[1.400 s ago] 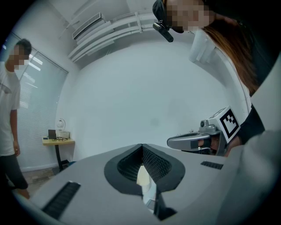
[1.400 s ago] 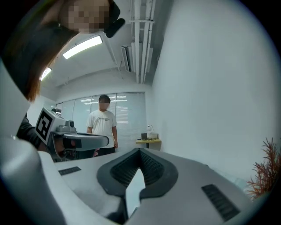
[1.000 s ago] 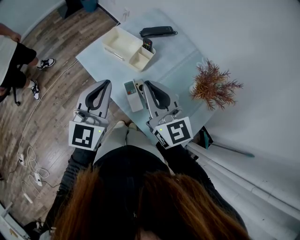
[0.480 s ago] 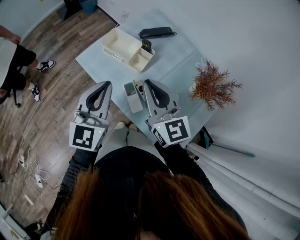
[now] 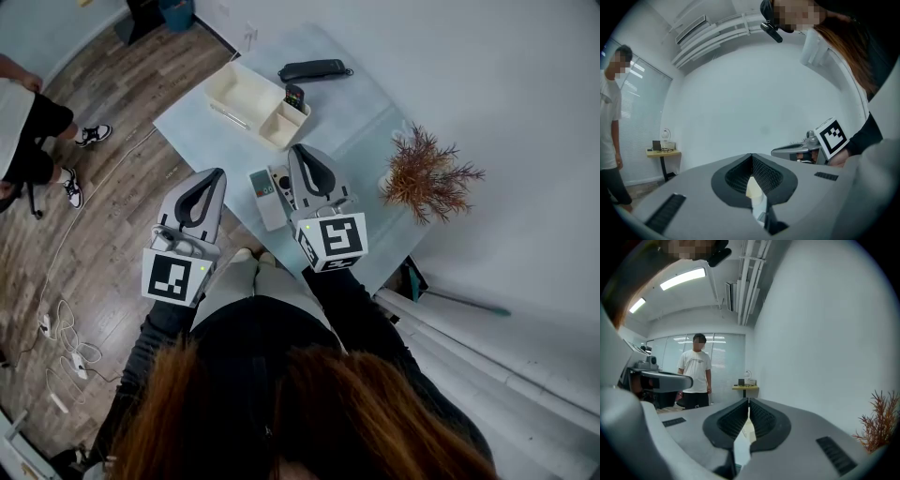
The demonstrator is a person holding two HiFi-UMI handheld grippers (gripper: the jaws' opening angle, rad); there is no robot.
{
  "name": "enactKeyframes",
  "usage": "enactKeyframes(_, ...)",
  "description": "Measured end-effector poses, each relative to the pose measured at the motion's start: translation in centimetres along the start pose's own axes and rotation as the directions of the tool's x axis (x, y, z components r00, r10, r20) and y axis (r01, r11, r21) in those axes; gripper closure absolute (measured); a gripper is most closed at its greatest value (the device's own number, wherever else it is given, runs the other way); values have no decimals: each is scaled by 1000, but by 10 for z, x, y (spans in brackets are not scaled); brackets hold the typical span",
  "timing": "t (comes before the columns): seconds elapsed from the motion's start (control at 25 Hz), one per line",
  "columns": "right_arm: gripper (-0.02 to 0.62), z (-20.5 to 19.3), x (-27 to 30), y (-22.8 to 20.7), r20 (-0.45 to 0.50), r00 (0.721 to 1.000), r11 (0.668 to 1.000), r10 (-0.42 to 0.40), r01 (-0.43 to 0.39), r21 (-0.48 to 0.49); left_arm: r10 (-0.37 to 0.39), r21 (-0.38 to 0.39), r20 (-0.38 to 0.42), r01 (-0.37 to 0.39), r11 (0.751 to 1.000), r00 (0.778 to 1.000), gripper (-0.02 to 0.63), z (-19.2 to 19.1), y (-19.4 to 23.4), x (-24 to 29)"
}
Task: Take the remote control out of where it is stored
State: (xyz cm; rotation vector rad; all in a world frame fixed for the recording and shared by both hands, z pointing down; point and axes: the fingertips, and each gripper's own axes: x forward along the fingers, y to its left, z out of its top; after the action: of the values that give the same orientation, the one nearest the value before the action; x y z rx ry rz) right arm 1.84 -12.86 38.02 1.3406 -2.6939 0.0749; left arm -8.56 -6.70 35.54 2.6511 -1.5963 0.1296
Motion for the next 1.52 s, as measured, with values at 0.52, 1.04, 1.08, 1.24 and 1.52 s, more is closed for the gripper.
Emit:
enactKeyframes(0.52,577,-48,75,-43,-112,979,985,-171,167,-46,-8,-9,-8,8,1000,1000,597,-4,7,2)
enactKeyframes(1.04,403,-94,119,-71,-232,913,941,-336,335,-45,-3,-19,-25,3,1000,1000,597,-11,20,2)
enactKeyframes(1.08,400,-95,122,-73,-235,907,936,-348,348,-44,-2,-18,-26,2,1000,1000,597,-12,21,1)
enactKeyframes(1.24,387,-96,129,-80,-249,878,912,-408,407,-56,7,-24,-31,-8,1000,1000,597,-13,26,1)
enactKeyframes(1.52,387,-101,137,-88,-258,849,882,-462,469,-35,22,-18,-36,-23,1000,999,597,-15,33,-3)
